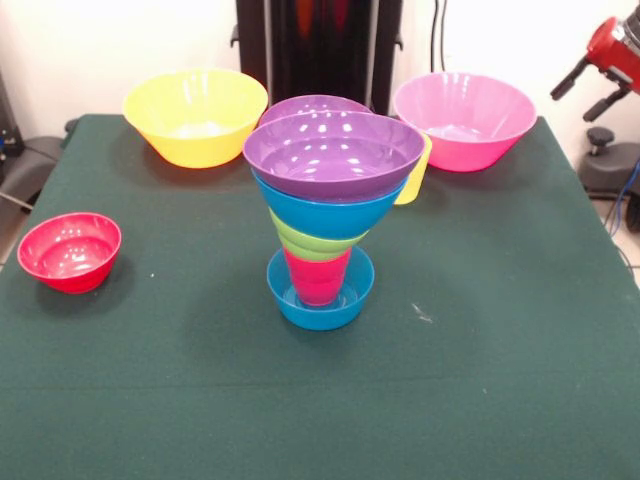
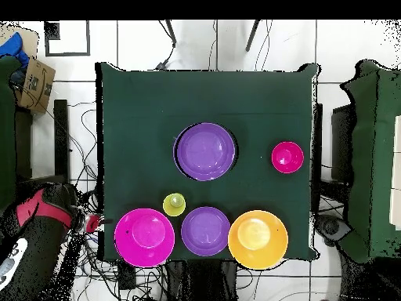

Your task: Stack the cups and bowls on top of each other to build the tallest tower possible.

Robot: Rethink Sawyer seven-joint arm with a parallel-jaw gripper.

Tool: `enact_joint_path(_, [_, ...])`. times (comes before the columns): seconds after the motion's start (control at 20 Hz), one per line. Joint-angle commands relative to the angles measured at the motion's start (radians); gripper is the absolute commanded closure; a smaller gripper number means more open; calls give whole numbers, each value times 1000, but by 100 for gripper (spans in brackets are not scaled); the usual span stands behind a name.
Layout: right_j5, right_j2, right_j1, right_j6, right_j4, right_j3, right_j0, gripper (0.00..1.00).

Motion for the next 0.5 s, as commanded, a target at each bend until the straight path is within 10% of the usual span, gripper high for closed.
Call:
enact_joint_path(0.05, [-127, 103, 111, 47, -86, -28, 35, 0])
enact_joint_path(0.5, [-160, 55, 159, 55, -124, -31, 72, 0])
